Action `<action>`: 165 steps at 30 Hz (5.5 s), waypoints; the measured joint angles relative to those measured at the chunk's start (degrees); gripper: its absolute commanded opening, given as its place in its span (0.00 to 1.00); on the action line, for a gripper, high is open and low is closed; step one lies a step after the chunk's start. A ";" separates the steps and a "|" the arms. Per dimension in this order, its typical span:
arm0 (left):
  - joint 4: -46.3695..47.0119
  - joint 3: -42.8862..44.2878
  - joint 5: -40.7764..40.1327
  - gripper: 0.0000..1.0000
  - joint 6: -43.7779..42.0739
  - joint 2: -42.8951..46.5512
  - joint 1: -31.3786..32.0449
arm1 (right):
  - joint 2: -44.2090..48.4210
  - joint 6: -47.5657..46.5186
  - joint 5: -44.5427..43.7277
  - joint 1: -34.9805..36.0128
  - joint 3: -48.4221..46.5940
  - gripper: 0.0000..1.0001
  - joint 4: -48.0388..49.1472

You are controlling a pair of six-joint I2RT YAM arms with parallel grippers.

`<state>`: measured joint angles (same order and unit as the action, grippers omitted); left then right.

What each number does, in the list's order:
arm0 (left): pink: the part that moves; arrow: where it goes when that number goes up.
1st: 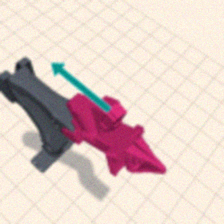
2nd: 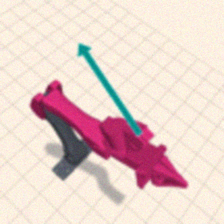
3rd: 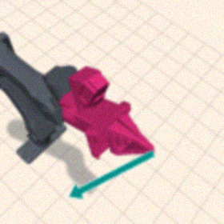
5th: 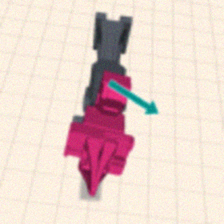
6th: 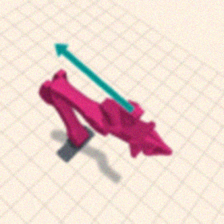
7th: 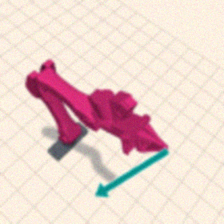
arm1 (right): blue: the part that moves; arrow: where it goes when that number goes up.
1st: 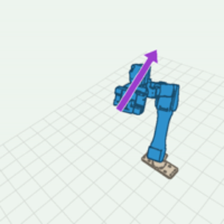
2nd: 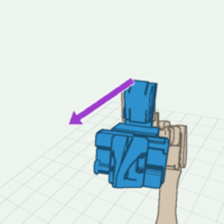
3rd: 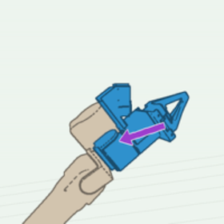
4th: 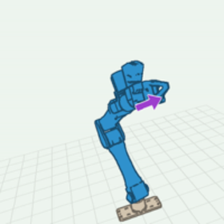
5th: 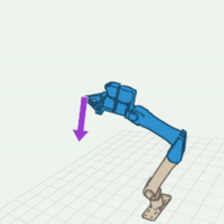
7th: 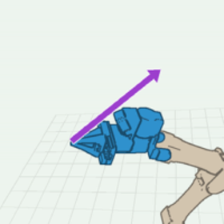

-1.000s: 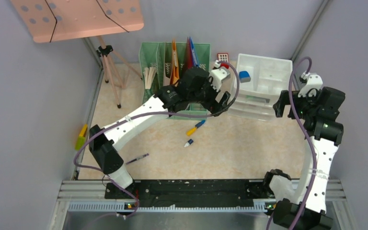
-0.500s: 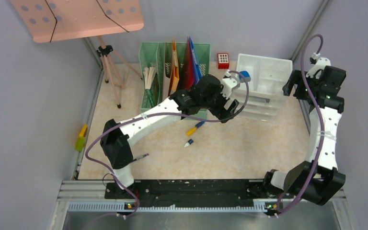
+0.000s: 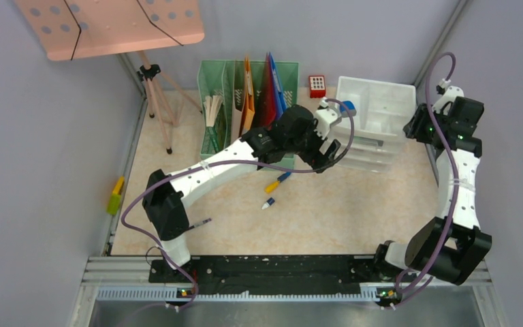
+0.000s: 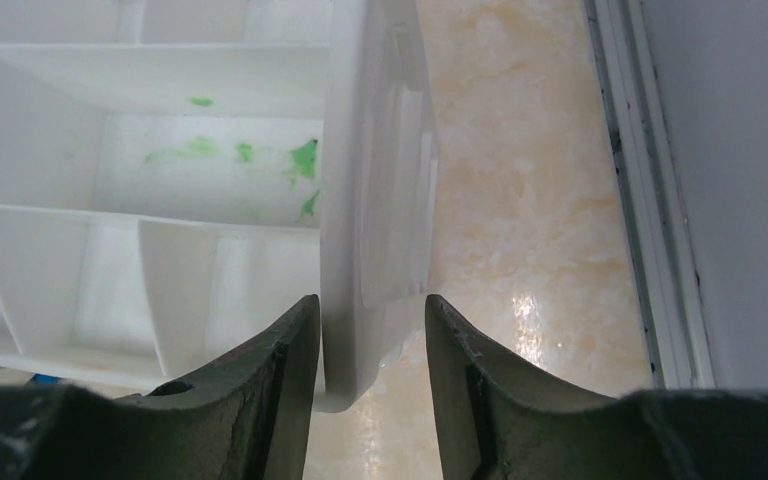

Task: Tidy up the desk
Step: Move the storage box to the center of the board, then open the drawer in the storage box.

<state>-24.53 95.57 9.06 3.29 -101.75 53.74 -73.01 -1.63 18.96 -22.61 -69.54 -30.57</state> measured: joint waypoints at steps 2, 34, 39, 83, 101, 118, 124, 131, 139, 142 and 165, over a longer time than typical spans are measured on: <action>0.22 -0.02 -0.42 0.94 -0.15 0.00 0.00 | 0.00 0.28 -0.02 0.07 1.36 0.43 0.28; 13.18 -11.21 11.93 0.95 22.71 -2.60 0.00 | 15.52 2.69 0.72 1.88 8.02 0.13 -12.81; 16.44 -16.41 12.96 0.95 25.75 -2.64 0.00 | 21.14 2.75 3.58 1.90 11.50 0.31 -14.69; 96.32 -52.81 13.62 0.92 64.19 -6.58 -0.87 | 26.36 4.66 23.82 2.25 13.25 0.52 -20.37; 97.00 -53.20 6.86 0.98 68.63 -10.80 -0.81 | 24.85 4.70 24.24 2.25 13.29 0.52 -17.79; 101.15 -49.35 7.32 0.99 72.24 -14.78 -0.76 | 24.70 4.70 24.26 2.25 13.35 0.52 -17.59; 102.05 -47.95 8.24 0.94 74.73 -16.22 -0.74 | 24.90 4.72 24.26 2.23 13.90 0.52 -16.90; 104.98 -46.05 8.87 0.90 78.75 -19.17 -0.17 | 25.40 4.85 24.30 2.23 14.80 0.52 -15.80; 105.22 -46.49 8.85 0.85 79.14 -19.17 -0.02 | 25.42 4.87 24.33 2.23 14.95 0.52 -15.69; 105.26 -46.62 8.87 0.84 79.14 -19.15 0.00 | 25.51 4.90 24.30 2.23 15.34 0.52 -15.39; 106.75 -53.29 9.97 0.86 74.88 -10.43 1.92 | 24.96 5.25 24.20 2.23 15.50 0.52 -15.30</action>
<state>82.21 42.28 19.03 78.17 -112.18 55.66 -48.05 3.62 43.16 -20.38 -54.04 -45.87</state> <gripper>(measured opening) 0.841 0.520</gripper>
